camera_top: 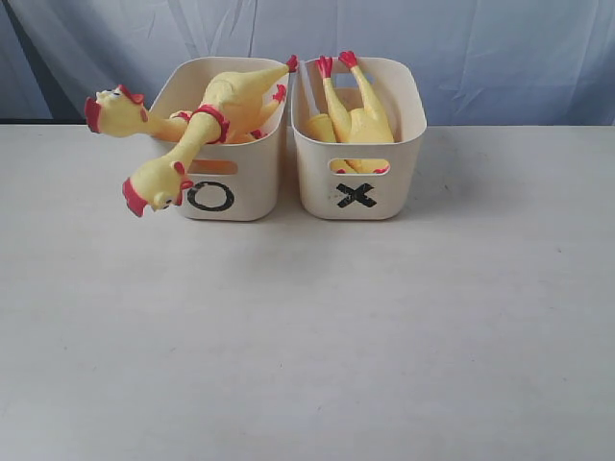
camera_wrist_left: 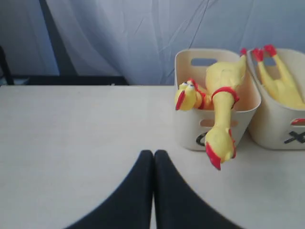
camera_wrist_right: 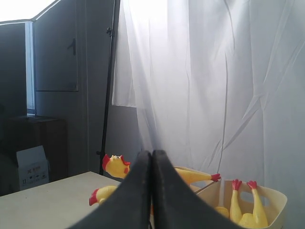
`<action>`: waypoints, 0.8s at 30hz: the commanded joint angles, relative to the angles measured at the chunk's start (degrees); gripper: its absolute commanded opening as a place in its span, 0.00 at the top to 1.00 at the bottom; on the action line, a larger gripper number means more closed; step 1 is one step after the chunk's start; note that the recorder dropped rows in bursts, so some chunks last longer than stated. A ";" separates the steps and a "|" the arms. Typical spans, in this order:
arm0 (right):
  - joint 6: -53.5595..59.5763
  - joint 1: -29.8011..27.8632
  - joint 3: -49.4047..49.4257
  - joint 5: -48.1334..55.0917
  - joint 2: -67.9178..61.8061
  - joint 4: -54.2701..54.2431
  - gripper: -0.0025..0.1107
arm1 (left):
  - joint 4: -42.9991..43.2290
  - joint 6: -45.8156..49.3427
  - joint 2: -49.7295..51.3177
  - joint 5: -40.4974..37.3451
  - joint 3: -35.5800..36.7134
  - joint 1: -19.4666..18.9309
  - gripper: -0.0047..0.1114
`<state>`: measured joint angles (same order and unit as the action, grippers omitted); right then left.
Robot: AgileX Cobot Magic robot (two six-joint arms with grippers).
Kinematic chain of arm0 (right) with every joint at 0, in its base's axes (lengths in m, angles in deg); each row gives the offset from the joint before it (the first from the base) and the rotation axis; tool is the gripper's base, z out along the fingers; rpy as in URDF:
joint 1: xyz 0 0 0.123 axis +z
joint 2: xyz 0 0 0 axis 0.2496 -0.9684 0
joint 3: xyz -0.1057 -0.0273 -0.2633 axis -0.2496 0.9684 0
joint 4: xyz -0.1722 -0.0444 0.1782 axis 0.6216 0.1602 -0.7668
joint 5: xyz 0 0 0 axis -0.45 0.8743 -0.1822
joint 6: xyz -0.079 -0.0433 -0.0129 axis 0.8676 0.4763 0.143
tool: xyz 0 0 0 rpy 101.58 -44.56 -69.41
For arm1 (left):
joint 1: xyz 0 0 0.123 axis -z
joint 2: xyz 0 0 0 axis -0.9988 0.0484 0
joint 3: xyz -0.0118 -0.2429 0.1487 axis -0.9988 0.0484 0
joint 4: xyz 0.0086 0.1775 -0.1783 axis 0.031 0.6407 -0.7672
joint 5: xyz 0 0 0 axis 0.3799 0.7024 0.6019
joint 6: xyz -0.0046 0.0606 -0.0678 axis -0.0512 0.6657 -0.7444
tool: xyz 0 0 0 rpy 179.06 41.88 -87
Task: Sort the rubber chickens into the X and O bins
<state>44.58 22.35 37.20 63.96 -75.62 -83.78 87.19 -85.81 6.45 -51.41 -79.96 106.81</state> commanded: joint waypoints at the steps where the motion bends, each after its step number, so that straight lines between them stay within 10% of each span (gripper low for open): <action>1: 0.18 -0.16 0.30 -0.14 0.36 0.32 0.99 | -1.98 2.93 -9.54 10.79 10.30 -0.07 0.96; 8: 0.18 -0.16 0.30 -0.34 0.36 0.32 0.99 | -2.23 7.61 -16.20 31.50 20.84 -0.07 0.96; 24: 0.18 -1.48 0.30 -0.15 0.36 0.32 0.99 | -0.85 7.61 -16.20 25.80 20.84 -0.07 0.96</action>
<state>44.58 22.11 37.20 63.96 -75.62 -83.78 86.14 -78.31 -9.48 -25.59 -59.31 106.81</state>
